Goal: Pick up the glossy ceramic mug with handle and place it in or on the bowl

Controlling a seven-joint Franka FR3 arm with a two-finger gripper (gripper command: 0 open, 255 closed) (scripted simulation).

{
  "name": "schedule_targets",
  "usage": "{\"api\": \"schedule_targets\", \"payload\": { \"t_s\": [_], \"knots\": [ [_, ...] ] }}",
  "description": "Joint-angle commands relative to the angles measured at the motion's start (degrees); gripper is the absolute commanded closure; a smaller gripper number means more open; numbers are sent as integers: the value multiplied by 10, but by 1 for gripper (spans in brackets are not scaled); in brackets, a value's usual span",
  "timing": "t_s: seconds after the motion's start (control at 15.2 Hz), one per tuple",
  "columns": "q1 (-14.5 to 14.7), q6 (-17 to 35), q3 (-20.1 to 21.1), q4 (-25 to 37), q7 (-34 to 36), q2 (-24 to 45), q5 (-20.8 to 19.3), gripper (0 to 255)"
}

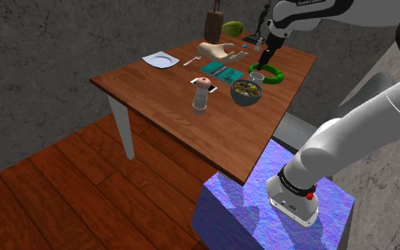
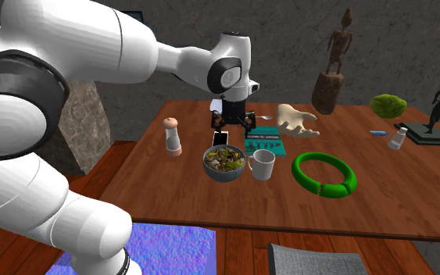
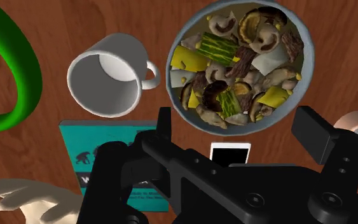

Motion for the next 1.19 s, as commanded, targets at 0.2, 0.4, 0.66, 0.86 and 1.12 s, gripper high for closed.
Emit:
{"api": "schedule_targets", "payload": {
  "t_s": [0.2, 0.4, 0.66, 0.86, 1.12],
  "knots": [
    [0, 15, -57, 75, -115, 123, 73, 0],
    [-16, 12, -75, 129, -186, 206, 131, 0],
    [-62, -6, -73, 215, -267, 317, 204, 0],
    [-107, -27, -59, 290, -312, 398, 247, 0],
    [-112, -10, -52, 284, -319, 412, 255, 0]
  ]
}}
